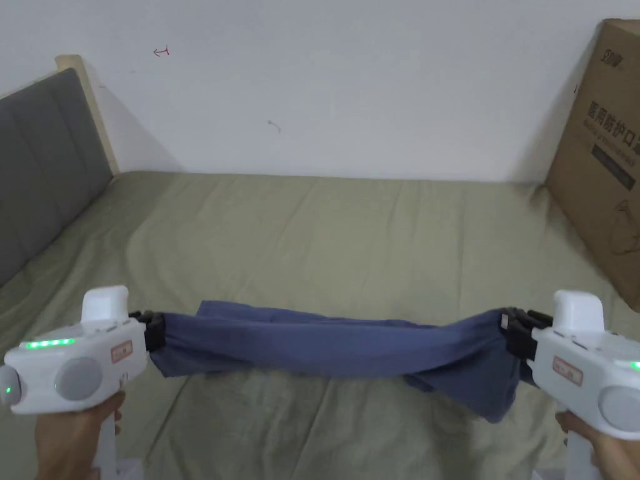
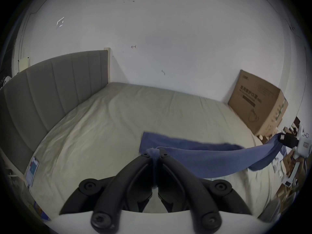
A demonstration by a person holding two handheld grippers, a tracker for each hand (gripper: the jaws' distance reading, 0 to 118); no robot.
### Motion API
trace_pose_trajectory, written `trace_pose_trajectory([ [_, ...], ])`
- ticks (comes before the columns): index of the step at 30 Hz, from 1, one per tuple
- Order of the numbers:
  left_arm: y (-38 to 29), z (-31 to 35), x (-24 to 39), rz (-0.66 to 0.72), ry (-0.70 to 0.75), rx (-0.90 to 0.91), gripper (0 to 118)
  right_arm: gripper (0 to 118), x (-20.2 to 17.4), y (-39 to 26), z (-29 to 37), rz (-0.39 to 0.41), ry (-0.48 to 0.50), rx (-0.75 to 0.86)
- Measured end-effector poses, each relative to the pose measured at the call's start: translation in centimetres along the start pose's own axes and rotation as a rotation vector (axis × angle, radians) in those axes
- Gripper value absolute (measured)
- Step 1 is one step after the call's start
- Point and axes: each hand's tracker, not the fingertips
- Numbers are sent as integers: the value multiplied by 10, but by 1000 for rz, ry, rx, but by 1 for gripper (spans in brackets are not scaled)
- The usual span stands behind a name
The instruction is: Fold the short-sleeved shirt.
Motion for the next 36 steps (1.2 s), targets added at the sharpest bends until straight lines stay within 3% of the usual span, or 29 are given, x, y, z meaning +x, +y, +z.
trace_pose_trajectory([
  [13,-126,63,-46,33,49,-175,3,4,-16,-131,113,-96,47,-147],
  [19,-176,72,-51,41,81,-277,3,4,-16,-184,127,-136,14,-260],
  [25,-205,56,-51,99,123,-394,3,4,-17,-219,108,-144,-80,-451],
  [28,-205,52,-53,171,117,-413,4,4,-22,-224,103,-143,-103,-442],
  [30,-198,56,-52,192,114,-416,18,28,-25,-218,105,-133,-120,-431],
  [31,-194,57,-52,209,101,-420,37,47,-27,-211,106,-122,-134,-428],
  [32,-189,59,-52,227,83,-427,68,79,-28,-205,107,-116,-134,-423],
  [33,-185,61,-51,256,75,-422,83,97,-29,-196,109,-110,-130,-415],
  [34,-177,66,-49,286,62,-389,91,104,-31,-186,112,-101,-124,-395],
  [36,-160,80,-44,300,4,-269,93,105,-37,-160,121,-82,-116,-290],
])
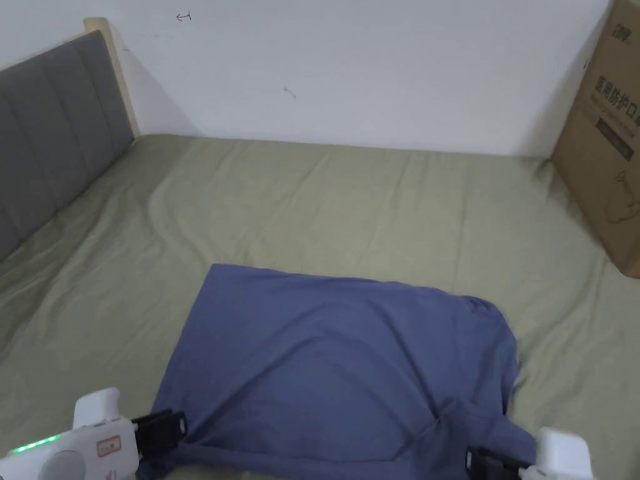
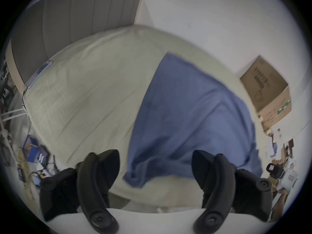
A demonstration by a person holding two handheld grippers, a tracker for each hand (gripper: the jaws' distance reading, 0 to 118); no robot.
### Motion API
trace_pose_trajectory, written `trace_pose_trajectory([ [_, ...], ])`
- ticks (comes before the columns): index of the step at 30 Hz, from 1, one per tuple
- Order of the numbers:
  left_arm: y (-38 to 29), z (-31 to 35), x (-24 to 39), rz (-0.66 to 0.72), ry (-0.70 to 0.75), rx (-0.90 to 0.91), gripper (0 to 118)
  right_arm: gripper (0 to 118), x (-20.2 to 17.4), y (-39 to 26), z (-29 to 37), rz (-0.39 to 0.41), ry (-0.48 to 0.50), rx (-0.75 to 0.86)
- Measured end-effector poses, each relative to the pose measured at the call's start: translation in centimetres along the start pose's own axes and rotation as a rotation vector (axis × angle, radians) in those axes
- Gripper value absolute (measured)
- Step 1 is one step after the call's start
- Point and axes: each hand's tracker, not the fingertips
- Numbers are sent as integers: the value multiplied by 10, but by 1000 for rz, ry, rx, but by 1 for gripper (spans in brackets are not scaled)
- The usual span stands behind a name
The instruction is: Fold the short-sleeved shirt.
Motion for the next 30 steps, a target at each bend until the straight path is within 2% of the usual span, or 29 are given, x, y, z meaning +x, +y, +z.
trace_pose_trajectory([
  [7,52,60,60,-193,-94,332,93,105,-32,81,59,30,-24,344],
  [13,58,93,111,-388,-15,585,89,102,-58,103,88,146,-126,563],
  [14,56,95,116,-387,-13,616,78,90,-61,103,91,147,-126,581],
  [15,55,98,119,-397,-22,636,62,70,-63,103,94,148,-130,595],
  [16,55,99,121,-396,-40,633,39,47,-65,102,96,153,-141,608],
  [17,56,98,122,-401,-69,631,6,12,-68,102,96,161,-157,616],
  [18,56,98,123,-394,-100,625,0,0,-69,102,96,165,-162,624],
  [20,55,98,124,-349,-133,619,0,0,-72,100,98,172,-155,645],
  [25,52,94,121,-374,-114,594,0,0,-75,101,95,180,-151,643],
  [30,48,75,99,-344,11,412,0,0,-71,97,90,170,-135,619],
])
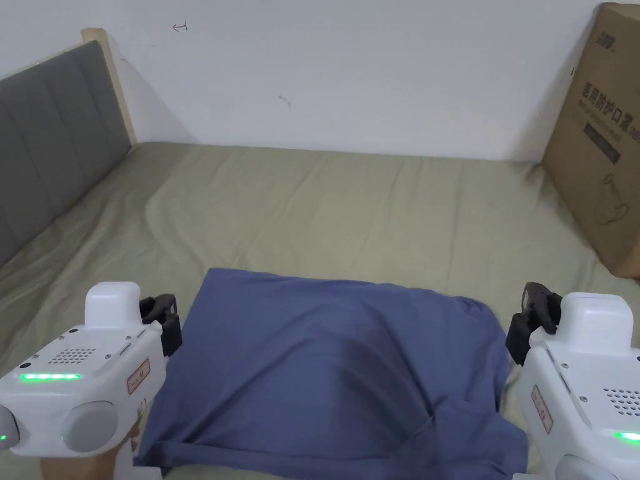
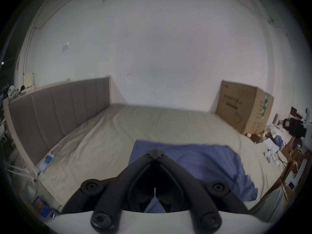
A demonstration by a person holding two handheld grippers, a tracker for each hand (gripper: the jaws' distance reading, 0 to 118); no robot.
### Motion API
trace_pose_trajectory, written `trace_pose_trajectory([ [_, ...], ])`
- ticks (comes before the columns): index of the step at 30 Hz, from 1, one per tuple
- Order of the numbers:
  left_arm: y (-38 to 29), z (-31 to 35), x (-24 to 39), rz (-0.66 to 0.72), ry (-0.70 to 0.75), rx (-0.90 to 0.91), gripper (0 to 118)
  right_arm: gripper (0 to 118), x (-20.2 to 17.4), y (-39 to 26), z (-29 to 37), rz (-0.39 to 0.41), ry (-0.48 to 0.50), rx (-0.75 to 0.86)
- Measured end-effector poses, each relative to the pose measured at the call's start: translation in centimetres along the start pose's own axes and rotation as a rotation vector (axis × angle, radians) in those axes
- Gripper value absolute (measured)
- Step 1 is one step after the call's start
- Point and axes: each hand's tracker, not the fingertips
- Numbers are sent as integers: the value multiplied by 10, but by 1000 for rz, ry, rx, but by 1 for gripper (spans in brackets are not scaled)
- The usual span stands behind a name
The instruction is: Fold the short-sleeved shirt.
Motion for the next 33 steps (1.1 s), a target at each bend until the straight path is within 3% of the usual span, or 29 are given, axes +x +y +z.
trace_pose_trajectory([
  [4,-32,-17,-30,63,33,-184,0,0,1,-9,0,-2,9,-31],
  [6,-49,-24,-43,76,39,-273,7,0,1,-14,-1,0,8,-48],
  [7,-59,-29,-49,81,45,-316,22,0,1,-17,-1,-3,9,-60],
  [8,-67,-33,-53,87,67,-361,54,0,2,-19,-1,-7,7,-69],
  [9,-76,-37,-57,100,94,-400,76,0,3,-22,-2,-11,8,-78],
  [10,-84,-40,-61,104,93,-426,89,0,4,-25,-2,-13,7,-89],
  [11,-92,-39,-62,110,86,-416,93,0,4,-27,-3,-15,5,-97],
  [22,-135,-55,-64,67,90,-562,90,0,11,-46,-3,-25,-14,-174],
  [24,-141,-58,-61,62,98,-576,62,0,13,-49,-2,-27,-18,-187],
  [26,-146,-61,-61,47,54,-603,10,0,16,-51,0,-34,-21,-199],
  [28,-149,-62,-62,97,-20,-629,7,0,19,-55,2,-36,-30,-214],
  [31,-143,-52,-60,90,22,-554,6,0,29,-67,3,-56,-35,-302],
  [33,-137,-47,-59,76,21,-526,6,9,34,-83,1,-78,-42,-379],
])
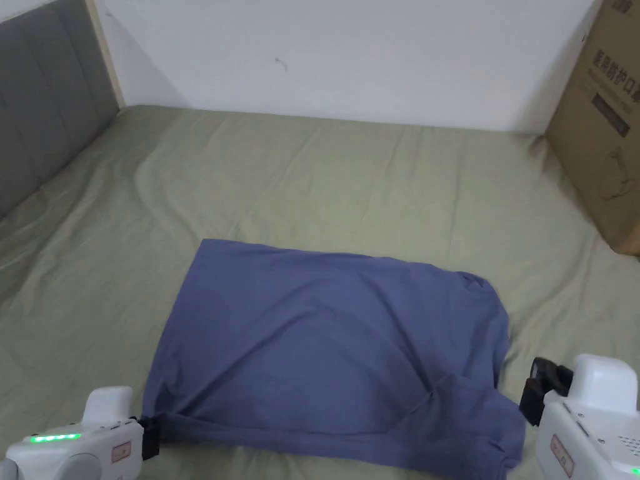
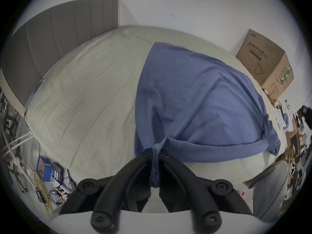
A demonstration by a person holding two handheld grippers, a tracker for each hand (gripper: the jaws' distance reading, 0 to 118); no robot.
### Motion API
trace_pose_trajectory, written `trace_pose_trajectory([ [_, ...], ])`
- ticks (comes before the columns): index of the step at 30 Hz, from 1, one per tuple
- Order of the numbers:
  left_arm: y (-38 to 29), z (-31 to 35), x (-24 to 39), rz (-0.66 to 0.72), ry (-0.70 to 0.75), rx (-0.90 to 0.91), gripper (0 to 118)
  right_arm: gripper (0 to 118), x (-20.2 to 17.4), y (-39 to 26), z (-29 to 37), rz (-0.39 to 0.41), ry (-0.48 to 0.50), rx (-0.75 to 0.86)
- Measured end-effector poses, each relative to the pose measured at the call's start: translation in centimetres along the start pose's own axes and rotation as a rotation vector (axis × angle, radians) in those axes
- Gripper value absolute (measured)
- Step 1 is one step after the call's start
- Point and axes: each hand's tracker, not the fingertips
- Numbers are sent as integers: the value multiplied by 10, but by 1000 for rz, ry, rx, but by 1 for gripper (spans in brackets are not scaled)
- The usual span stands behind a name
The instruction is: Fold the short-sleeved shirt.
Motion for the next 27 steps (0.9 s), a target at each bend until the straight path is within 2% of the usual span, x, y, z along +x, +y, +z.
trace_pose_trajectory([
  [1,2,5,2,-12,-6,17,6,9,3,-10,-5,-13,6,-69],
  [4,8,15,5,-30,-6,42,6,88,9,-42,-23,-50,6,-216],
  [5,9,17,5,-30,-11,48,6,109,9,-51,-28,-57,15,-252],
  [6,10,18,6,-30,-12,55,6,112,10,-62,-33,-61,25,-289],
  [11,13,18,5,-24,-26,76,6,109,4,-97,-56,-44,25,-454],
  [13,13,19,5,-22,-24,76,6,99,3,-102,-61,-49,42,-463],
  [14,13,19,6,-21,-25,76,6,74,2,-102,-61,-49,44,-457],
  [16,14,20,6,-13,-31,73,6,16,0,-101,-61,-40,42,-442],
  [17,14,20,6,-11,-33,75,6,4,1,-100,-61,-38,45,-440],
  [18,15,20,5,-3,-39,76,6,4,1,-98,-60,-58,79,-429],
  [20,19,21,4,16,-51,84,6,3,1,-90,-56,-40,65,-425],
  [27,62,15,8,33,-69,130,6,3,-7,-25,-53,-14,88,-235],
])
